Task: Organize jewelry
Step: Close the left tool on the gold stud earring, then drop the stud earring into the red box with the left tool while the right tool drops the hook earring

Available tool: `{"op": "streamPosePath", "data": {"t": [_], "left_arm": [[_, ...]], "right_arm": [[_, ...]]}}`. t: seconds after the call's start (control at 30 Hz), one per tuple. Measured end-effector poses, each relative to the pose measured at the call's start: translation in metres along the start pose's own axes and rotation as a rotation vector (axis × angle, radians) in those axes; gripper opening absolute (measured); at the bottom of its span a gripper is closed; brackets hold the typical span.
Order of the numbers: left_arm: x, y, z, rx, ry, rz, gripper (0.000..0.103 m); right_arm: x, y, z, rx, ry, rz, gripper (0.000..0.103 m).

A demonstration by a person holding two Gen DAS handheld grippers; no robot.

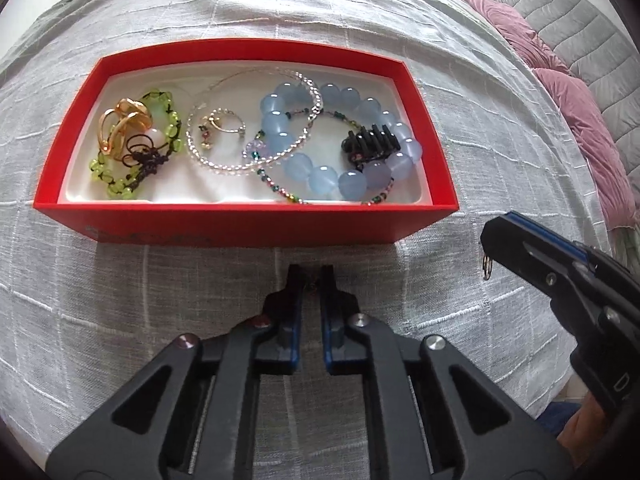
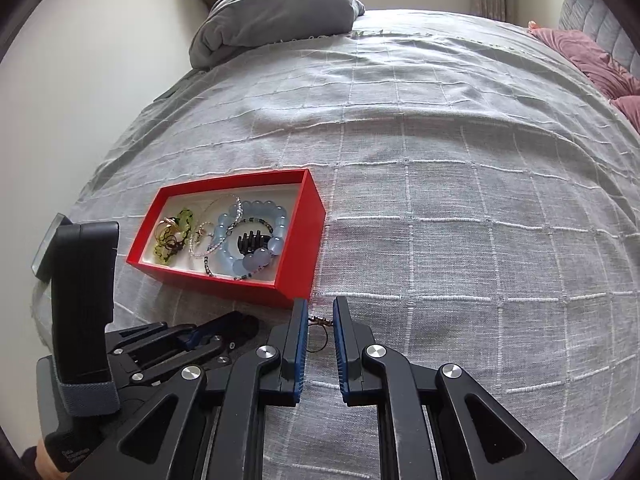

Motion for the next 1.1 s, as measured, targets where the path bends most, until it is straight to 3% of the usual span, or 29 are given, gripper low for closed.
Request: {"op": "streamPosePath", "data": {"t": [0.4, 1.1], "left_arm": [[-0.008, 0.011, -0.004, -0.032, 0.001, -0.032, 0.009], [-0.054, 0.049, -0.002, -0.055, -0.1, -0.057, 0.009]], "right_arm": [[0.003, 0.001, 0.001, -0.003, 0.005, 0.001, 0.013], [0.004, 0.008, 0.0, -0.02, 0.001, 0.016, 0.013]]}}
Point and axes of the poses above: each gripper's, at about its wrist camera, not at the fingertips, and x roughly the way its jaws point, y to its left, z to its top, the point moved 8 cm from there along x, roughly the way its jaws point, and after that the axes turned 5 degrees about z, right-handed, at the moved point
